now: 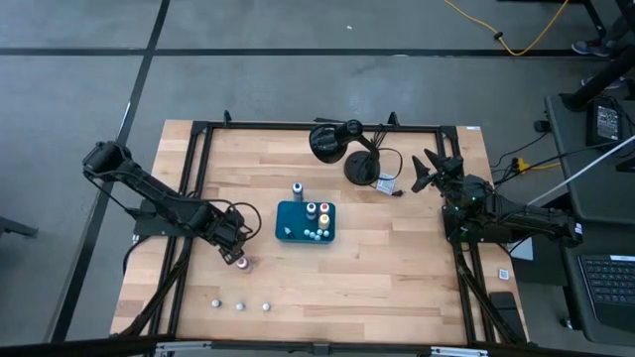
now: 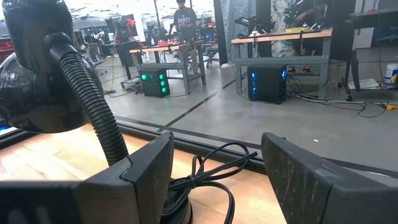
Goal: Pick & Place food coloring
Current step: Put the small dark blue food coloring bottle into the blue bin
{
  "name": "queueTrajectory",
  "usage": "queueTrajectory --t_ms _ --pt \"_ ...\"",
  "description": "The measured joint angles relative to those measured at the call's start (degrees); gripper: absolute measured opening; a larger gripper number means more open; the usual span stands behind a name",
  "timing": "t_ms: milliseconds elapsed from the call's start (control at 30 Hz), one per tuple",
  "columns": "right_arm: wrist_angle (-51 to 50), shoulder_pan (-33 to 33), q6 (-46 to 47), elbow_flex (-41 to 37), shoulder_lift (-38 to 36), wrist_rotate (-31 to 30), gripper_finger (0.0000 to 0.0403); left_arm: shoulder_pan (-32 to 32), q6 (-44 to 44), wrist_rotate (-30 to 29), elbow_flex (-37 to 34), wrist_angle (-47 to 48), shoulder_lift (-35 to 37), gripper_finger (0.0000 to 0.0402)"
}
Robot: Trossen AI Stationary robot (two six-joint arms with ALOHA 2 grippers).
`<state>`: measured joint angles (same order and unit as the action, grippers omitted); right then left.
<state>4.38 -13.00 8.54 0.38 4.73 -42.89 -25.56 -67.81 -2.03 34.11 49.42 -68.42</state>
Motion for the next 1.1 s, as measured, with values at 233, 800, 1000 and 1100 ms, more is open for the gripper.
queueTrajectory --t_ms 233,800,1000,1100 --pt "0.0 0.0 0.0 0.0 0.0 0.0 0.0244 1.1 1.4 -0.3 0.0 -0.6 0.0 0.0196" --pt "0.0 0.0 0.0 0.0 0.0 0.0 0.0244 1.8 3.3 2.5 0.0 -1.5 0.0 0.0076" --pt "0.0 0.0 0.0 0.0 0.0 0.0 0.0244 1.8 4.3 3.9 1.2 -1.6 0.9 0.0053" --pt "0.0 0.0 0.0 0.0 0.0 0.0 0.0244 1.9 5.5 3.7 2.8 -1.4 1.8 0.0061"
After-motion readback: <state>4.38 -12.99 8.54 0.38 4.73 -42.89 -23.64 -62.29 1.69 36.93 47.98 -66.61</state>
